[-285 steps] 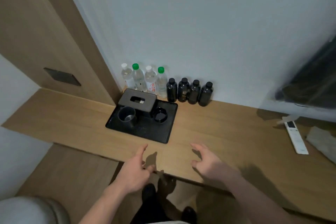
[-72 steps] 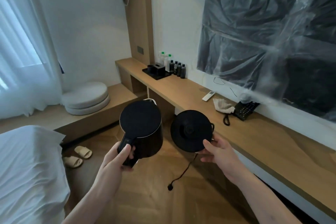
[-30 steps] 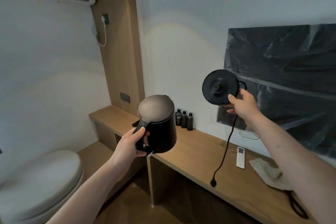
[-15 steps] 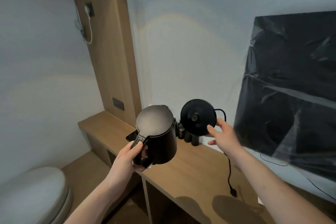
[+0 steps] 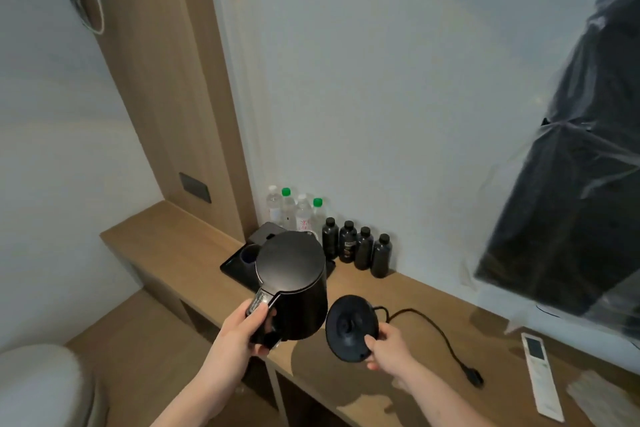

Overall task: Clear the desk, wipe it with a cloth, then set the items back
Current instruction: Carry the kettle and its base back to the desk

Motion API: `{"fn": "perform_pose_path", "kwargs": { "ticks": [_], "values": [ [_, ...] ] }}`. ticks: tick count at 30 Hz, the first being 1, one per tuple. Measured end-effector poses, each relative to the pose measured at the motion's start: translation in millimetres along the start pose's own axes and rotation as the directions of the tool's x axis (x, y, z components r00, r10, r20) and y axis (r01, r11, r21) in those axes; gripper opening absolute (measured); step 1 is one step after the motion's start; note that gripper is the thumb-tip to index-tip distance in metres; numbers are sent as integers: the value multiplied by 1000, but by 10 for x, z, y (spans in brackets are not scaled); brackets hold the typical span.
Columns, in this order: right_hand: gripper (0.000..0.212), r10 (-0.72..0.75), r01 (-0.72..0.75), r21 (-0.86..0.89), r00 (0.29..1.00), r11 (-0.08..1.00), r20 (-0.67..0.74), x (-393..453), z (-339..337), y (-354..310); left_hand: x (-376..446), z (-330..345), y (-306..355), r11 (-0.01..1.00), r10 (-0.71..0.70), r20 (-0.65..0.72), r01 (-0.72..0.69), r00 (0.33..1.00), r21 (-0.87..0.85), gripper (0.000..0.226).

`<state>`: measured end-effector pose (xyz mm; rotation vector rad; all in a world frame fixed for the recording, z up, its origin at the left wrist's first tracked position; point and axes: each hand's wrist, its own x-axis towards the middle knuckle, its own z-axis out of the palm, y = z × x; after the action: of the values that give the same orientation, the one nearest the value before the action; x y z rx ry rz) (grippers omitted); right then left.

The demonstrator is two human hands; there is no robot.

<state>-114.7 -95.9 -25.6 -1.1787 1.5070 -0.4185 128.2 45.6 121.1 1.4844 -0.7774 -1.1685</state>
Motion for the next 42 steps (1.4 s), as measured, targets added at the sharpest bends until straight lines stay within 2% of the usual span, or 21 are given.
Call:
{"fn": "perform_pose_path", "kwargs": {
  "ticks": [4, 7, 12, 16, 18, 20, 22, 25, 27, 29, 32, 34, 35, 37, 39, 41, 42],
  "values": [
    [17, 166, -166, -29, 986, 986, -12, 411, 264, 103, 555, -221, -110, 994, -108, 20, 109, 994, -21, 19],
    [22, 278, -274, 68, 959, 959, -61, 610, 413, 193, 872, -286, -155, 989, -149, 55, 149, 987, -1, 20],
    [17, 452, -423, 188, 878, 886, -155, 854, 421, 404, 1228, -181, -245, 975, -219, 80, 221, 972, -20, 17],
    [47, 564, -478, 418, 819, 773, -106, 1187, 382, 449, 1538, -36, -378, 965, -263, 82, 263, 961, 8, 19],
    [56, 578, -489, 474, 814, 732, -55, 1337, 372, 415, 1645, 70, -421, 960, -279, 94, 280, 956, 8, 20],
    [58, 553, -484, 462, 833, 743, -16, 1453, 415, 362, 1728, 157, -445, 954, -299, 87, 298, 950, 19, 22],
    [55, 511, -474, 357, 860, 805, -10, 1560, 462, 290, 1809, 238, -471, 948, -318, 73, 317, 945, 22, 22],
    [50, 443, -443, 40, 896, 896, 2, 1630, 464, 161, 1914, 354, -523, 939, -344, 63, 341, 937, 49, 18],
    [51, 401, -385, -195, 915, 902, 48, 1618, 415, 71, 1992, 413, -527, 933, -356, 49, 353, 933, 67, 18],
    [48, 373, -325, -299, 920, 897, 122, 1574, 337, 2, 2094, 466, -515, 926, -372, 51, 367, 927, 84, 16],
    [42, 291, -228, -312, 941, 922, 173, 1429, 136, -50, 2212, 538, -501, 929, -363, 68, 355, 929, 107, 17],
    [37, 224, -179, -249, 960, 952, 169, 1309, -67, -32, 2257, 589, -504, 930, -360, 75, 351, 930, 110, 17],
    [35, 186, -161, -177, 973, 971, 135, 1256, -182, 0, 2271, 615, -506, 929, -363, 76, 354, 929, 109, 17],
    [30, 115, -117, -90, 993, 989, -33, 1205, -419, 135, 2288, 636, -512, 930, -360, 79, 351, 929, 111, 16],
    [18, 79, -109, -144, 977, 984, -199, 1266, -625, 287, 2301, 636, -510, 934, -342, 74, 330, 937, 135, 17],
    [7, 73, -120, -180, 965, 976, -250, 1387, -749, 363, 2313, 613, -524, 937, -322, 80, 305, 943, 169, 19],
    [8, 64, -110, -190, 971, 976, -232, 1443, -762, 363, 2318, 605, -531, 936, -318, 81, 300, 944, 186, 20]
  ]
}}
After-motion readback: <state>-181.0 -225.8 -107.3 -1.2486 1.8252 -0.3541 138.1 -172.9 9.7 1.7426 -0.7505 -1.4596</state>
